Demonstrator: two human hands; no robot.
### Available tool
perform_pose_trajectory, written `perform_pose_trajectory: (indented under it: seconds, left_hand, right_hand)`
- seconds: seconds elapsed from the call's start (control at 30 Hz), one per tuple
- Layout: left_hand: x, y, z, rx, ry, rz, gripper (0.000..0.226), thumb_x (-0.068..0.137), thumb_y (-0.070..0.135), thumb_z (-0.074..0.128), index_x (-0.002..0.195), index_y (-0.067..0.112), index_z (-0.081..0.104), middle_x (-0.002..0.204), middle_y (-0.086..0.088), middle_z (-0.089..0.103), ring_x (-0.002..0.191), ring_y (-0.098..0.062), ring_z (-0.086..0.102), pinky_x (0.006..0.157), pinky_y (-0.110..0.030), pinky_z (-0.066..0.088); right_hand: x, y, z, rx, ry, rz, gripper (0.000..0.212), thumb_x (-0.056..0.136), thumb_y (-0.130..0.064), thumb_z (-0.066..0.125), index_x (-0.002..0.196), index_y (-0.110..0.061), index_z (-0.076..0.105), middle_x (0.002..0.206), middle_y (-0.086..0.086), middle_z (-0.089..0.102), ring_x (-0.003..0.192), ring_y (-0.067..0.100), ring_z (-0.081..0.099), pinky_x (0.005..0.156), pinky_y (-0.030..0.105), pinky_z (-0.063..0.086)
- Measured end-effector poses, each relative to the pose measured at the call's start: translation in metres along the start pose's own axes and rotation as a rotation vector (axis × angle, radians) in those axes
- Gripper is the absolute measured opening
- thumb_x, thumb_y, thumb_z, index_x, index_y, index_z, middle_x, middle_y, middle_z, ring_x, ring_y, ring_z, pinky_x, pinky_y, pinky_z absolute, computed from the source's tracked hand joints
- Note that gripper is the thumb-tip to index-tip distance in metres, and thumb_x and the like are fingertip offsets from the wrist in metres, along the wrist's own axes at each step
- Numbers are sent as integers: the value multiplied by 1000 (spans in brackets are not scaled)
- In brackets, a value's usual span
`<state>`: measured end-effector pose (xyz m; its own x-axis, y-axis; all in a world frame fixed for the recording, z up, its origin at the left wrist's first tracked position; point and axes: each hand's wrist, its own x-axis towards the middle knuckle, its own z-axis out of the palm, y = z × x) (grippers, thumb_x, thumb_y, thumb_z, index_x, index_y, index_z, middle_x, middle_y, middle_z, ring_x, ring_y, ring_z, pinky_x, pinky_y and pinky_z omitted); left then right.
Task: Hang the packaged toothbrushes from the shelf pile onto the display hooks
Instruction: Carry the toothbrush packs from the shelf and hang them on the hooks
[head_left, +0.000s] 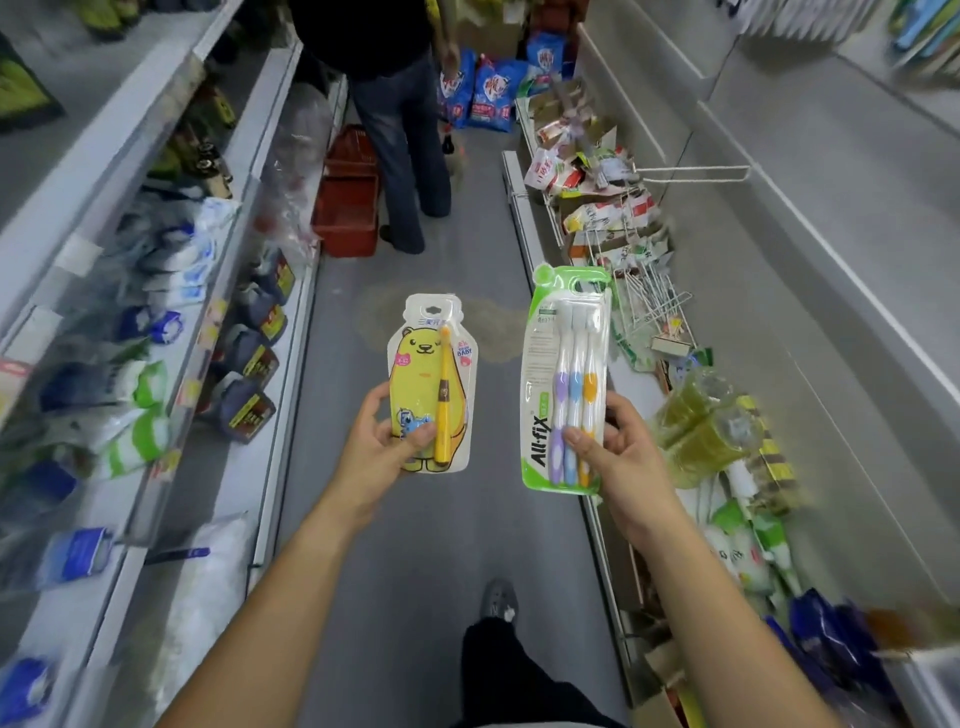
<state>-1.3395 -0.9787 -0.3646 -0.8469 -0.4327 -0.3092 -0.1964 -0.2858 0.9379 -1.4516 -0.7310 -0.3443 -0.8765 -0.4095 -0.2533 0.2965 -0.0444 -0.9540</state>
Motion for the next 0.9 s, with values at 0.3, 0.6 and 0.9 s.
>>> perform_pose_trajectory:
  seconds: [0.3,0.6,0.9]
  left_hand:
    - [138,77,30,18,8,59,57,87,5,73,129,36,49,109,-5,78,98,-25,76,72,-38,63]
    - [272,122,45,17,-92,60,70,78,26,86,137,32,48,114,-7,76,102,-29,75,71,-38,63]
    - [420,158,54,101,-322,23,67,81,17,78,139,31,47,116,-6,76,104,-30,74,81,-48,62]
  right_hand:
    - [150,-67,-3,48,5,-24,44,86,-6,71,126,-17,56,111,9,76,104,27,73,90,45,59]
    - [251,-95,4,47,109,-45,56,71,-25,80,122,-23,59,113,13,75,105,32,72,92,50,58]
    - [340,-117,31,99,338,-40,49,80,-15,75,124,-23,56,112,12,76,99,32,74,82,50,62]
